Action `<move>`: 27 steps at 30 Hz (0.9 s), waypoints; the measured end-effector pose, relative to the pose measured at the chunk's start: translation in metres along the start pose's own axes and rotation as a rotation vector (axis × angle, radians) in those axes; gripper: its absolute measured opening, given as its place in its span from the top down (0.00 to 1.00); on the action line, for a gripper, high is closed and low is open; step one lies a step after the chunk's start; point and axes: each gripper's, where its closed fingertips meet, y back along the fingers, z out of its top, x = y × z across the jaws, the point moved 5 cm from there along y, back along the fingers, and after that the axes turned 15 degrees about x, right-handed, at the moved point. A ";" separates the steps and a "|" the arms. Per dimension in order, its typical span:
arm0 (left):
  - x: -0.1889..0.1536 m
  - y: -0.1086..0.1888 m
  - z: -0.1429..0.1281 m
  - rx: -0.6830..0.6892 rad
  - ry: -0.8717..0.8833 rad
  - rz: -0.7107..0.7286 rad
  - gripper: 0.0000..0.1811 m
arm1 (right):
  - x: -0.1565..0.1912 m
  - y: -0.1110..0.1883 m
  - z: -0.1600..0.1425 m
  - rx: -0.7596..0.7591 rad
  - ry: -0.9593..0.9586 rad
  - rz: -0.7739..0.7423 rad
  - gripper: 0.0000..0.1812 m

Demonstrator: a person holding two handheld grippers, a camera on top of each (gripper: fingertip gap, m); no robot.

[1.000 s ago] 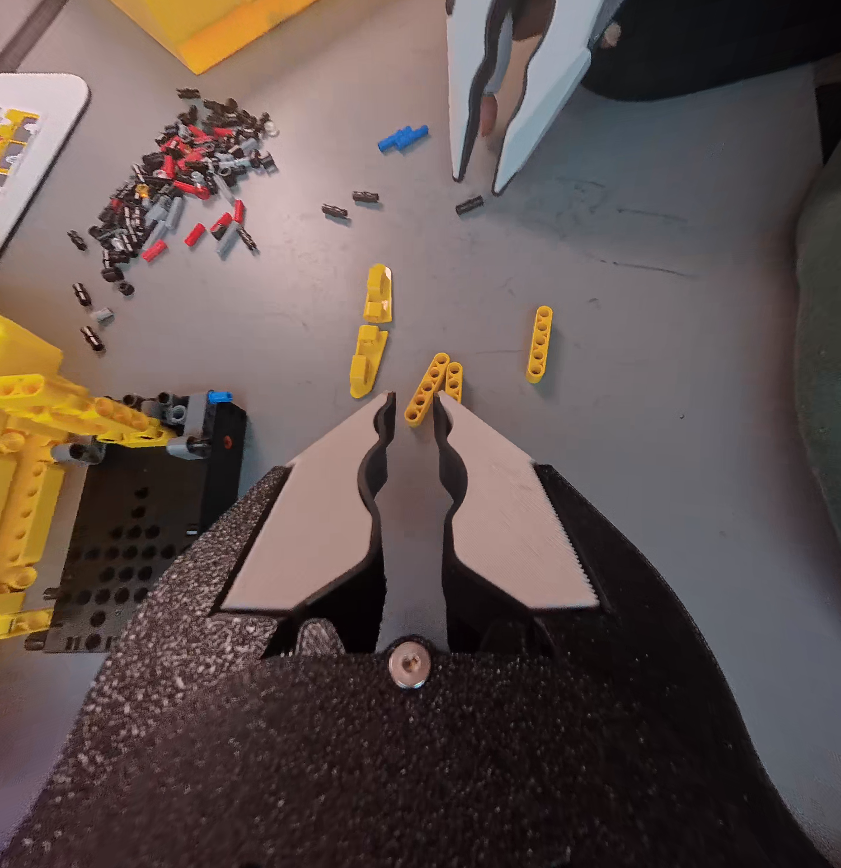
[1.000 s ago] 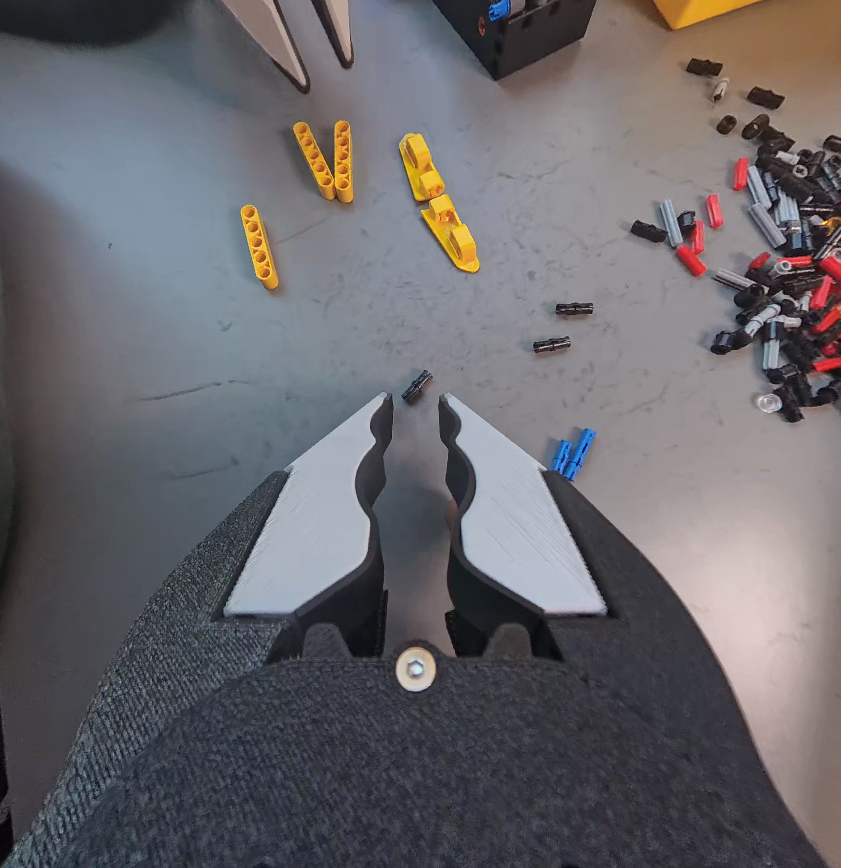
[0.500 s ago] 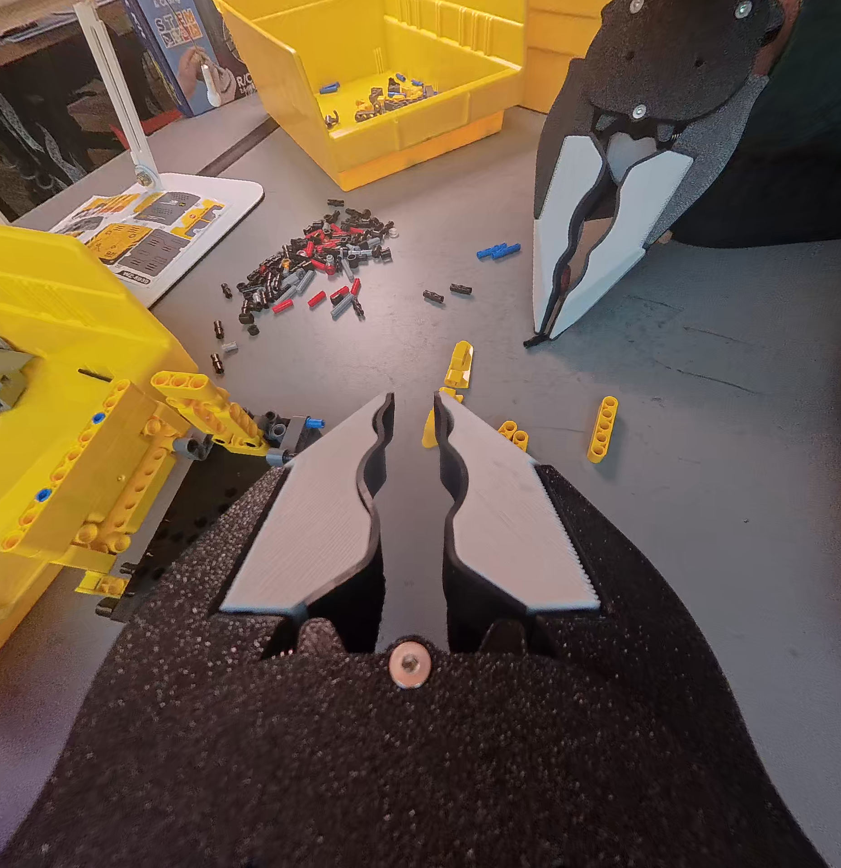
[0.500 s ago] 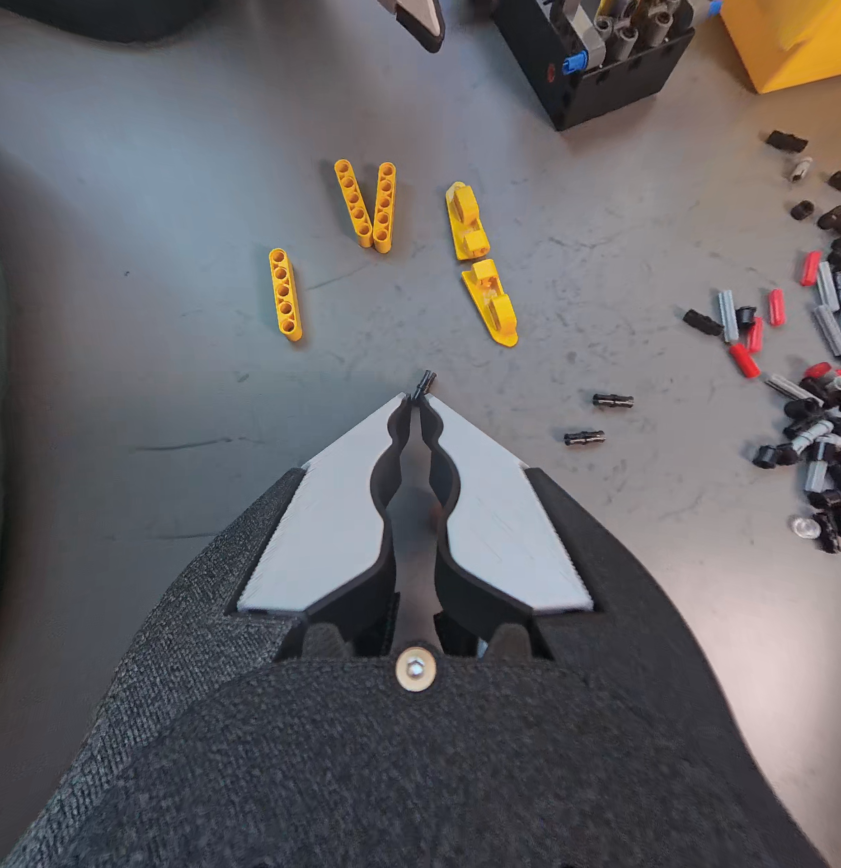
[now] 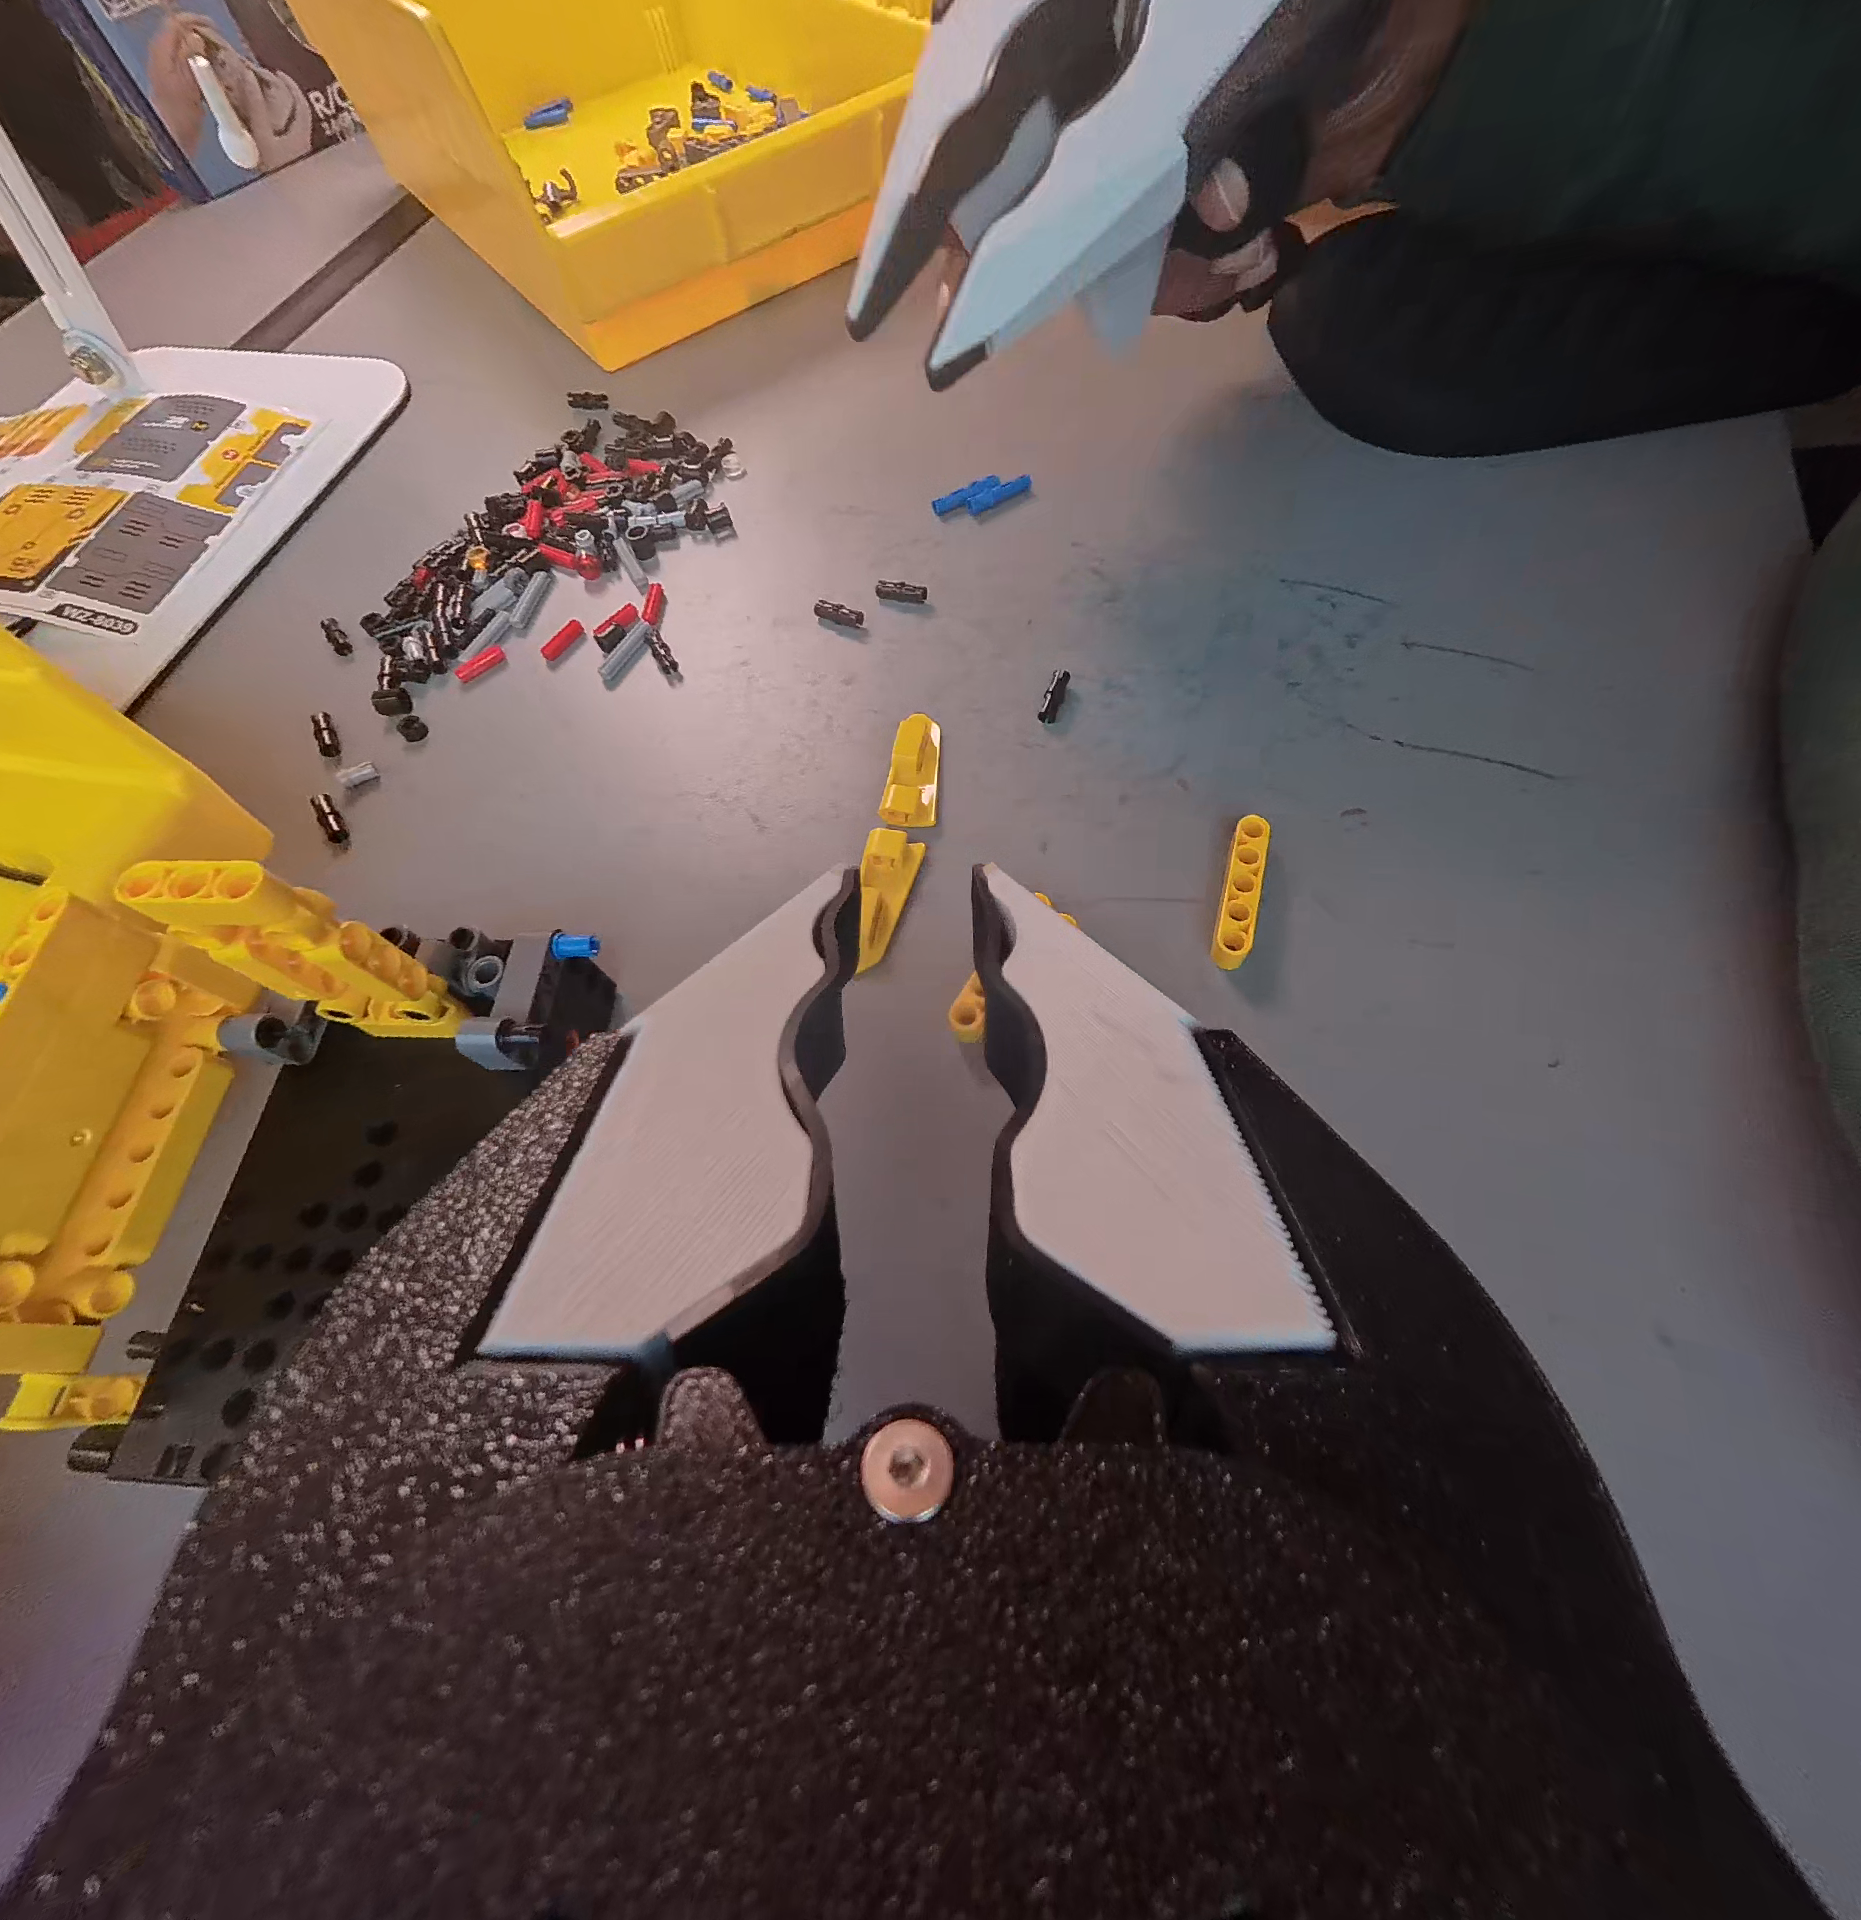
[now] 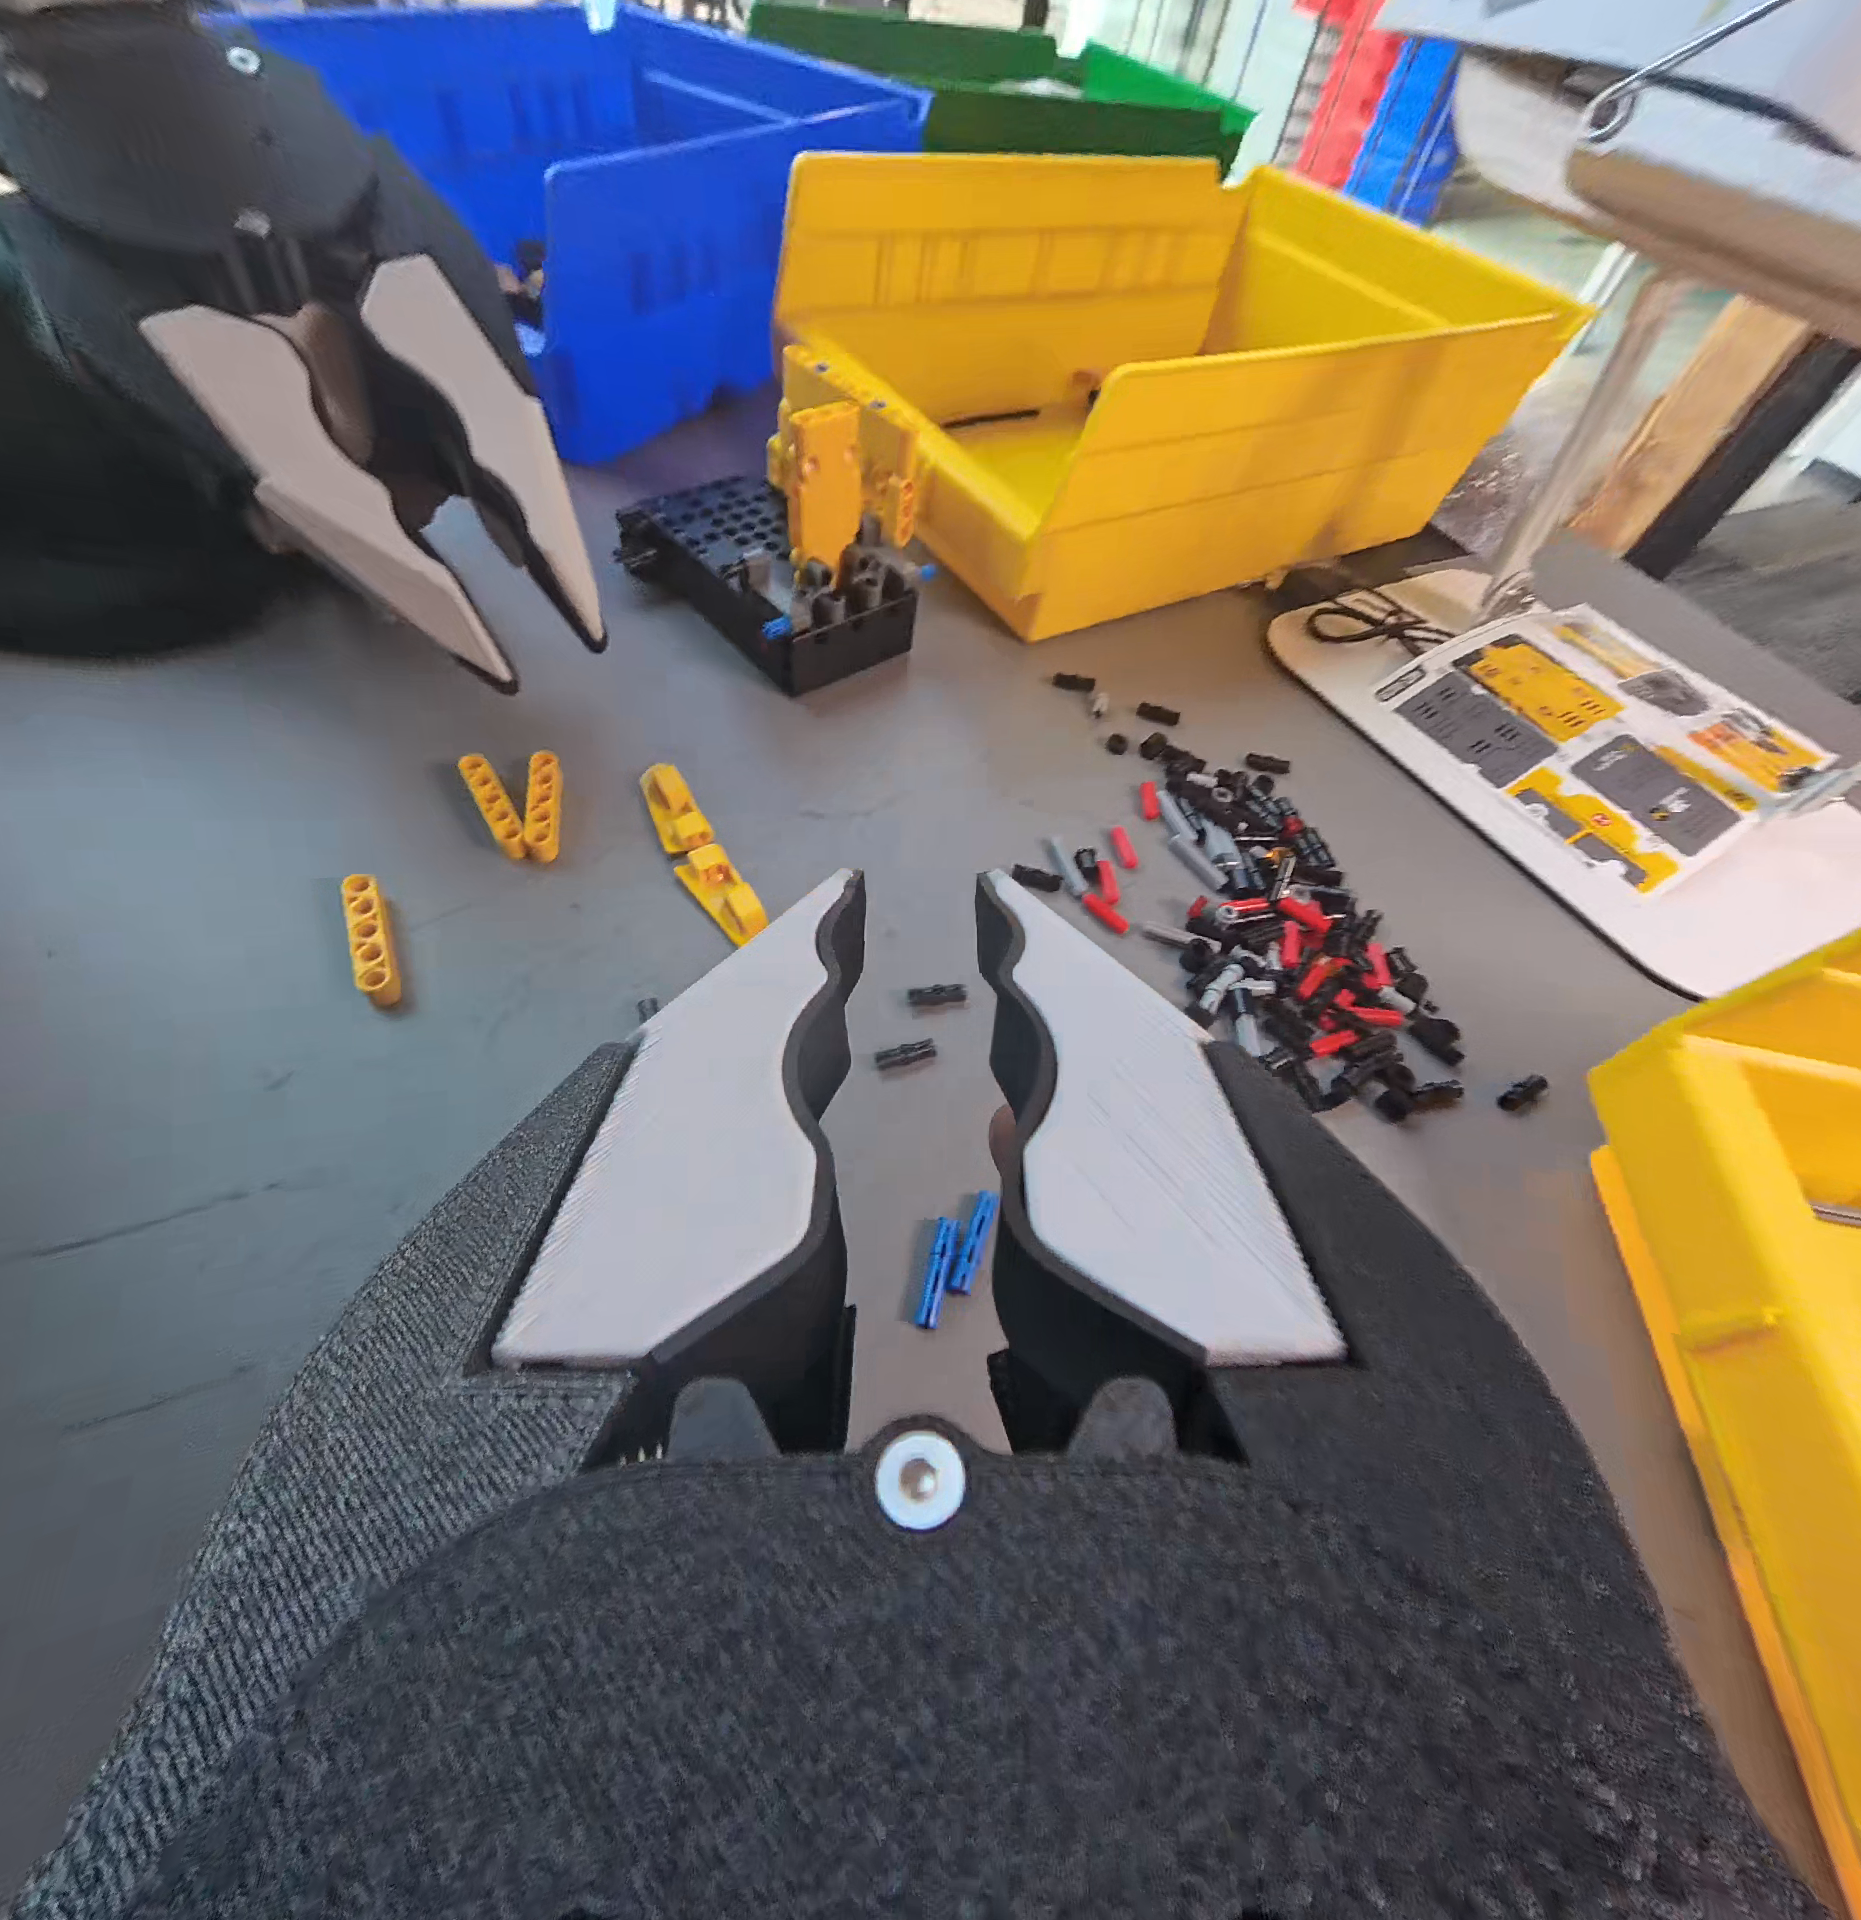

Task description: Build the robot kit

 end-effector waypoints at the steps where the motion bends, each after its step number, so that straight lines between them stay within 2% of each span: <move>1: 0.000 0.001 0.000 -0.002 -0.001 0.002 0.89 | -0.004 0.001 0.001 -0.025 0.000 -0.038 0.88; 5: 0.010 0.007 0.002 -0.053 0.039 0.062 0.87 | -0.011 0.004 0.006 -0.099 -0.058 -0.100 0.87; 10: 0.031 0.030 0.017 -0.254 0.116 0.221 0.85 | -0.016 0.009 0.010 -0.141 -0.078 -0.165 0.86; 11: 0.035 0.038 0.020 -0.312 0.144 0.244 0.83 | -0.016 0.010 0.010 -0.149 -0.079 -0.177 0.86; 14: 0.047 0.058 0.026 -0.475 0.282 0.249 0.69 | -0.019 0.015 0.014 -0.177 -0.087 -0.209 0.84; 16: 0.053 0.065 0.026 -0.536 0.347 0.225 0.66 | -0.021 0.019 0.016 -0.202 -0.104 -0.230 0.85; 17: 0.054 0.066 0.025 -0.545 0.359 0.222 0.69 | -0.023 0.020 0.017 -0.212 -0.111 -0.244 0.87; 21: 0.056 0.066 0.022 -0.540 0.351 0.274 1.00 | -0.028 0.025 0.017 -0.248 -0.115 -0.301 0.98; 27: 0.053 0.075 0.024 -0.570 0.319 0.333 1.00 | -0.033 0.029 0.017 -0.278 -0.142 -0.363 1.00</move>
